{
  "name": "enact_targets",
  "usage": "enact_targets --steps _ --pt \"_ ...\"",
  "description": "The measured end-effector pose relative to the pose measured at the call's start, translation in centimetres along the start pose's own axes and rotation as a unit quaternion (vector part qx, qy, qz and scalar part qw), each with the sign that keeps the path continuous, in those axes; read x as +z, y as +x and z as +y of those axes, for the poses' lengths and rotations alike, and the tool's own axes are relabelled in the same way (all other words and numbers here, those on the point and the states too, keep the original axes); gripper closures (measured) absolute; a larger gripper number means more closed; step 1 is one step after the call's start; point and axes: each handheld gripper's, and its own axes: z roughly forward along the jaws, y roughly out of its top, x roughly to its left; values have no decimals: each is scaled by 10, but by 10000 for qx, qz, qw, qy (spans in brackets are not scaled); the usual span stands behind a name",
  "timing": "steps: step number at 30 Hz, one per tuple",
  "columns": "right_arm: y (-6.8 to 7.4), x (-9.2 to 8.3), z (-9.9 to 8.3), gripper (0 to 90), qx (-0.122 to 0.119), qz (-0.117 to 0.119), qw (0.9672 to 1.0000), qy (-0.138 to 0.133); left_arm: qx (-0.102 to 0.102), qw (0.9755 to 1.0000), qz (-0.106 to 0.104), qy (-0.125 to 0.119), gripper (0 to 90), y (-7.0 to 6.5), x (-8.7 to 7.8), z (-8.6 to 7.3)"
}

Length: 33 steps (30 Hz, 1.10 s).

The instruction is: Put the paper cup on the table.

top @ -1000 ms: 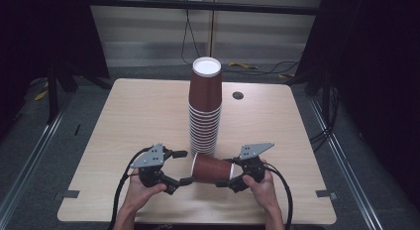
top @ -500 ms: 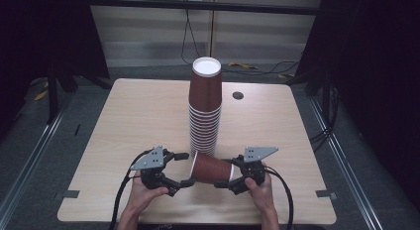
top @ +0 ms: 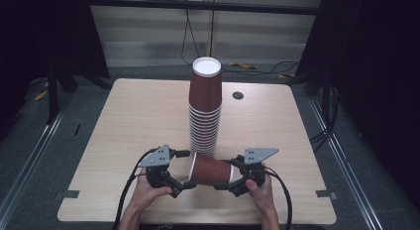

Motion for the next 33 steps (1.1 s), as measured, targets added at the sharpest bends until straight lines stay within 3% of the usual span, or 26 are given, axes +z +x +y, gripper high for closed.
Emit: enact_targets --steps 2,4,16,18,21,24,25,32,33 --pt "0 1 1 211 -27 -16 10000 65 -5 10000 40 74 0 -1 2 0" --pt "2 4 4 211 -109 27 9999 116 40 9999 -103 76 0 -2 5 1" --pt "2 8 8 210 -216 102 9996 176 89 9994 -315 54 11 0 11 5" --pt "2 8 8 210 -217 114 9996 172 81 9997 -228 50 11 -1 12 5" --pt "1 8 7 210 -243 167 9994 172 37 9990 -436 25 20 0 13 4" --pt "1 8 7 210 -248 175 9994 185 92 9993 -341 83 26 -2 13 5" --pt "1 8 6 211 -261 203 9993 174 88 9990 -424 53 32 -1 13 5" --pt "-1 11 5 209 -228 271 9993 123 97 9991 -412 102 41 0 10 6" --pt "-1 11 5 209 -228 271 9993 123 123 9993 -318 155 41 -1 9 6"
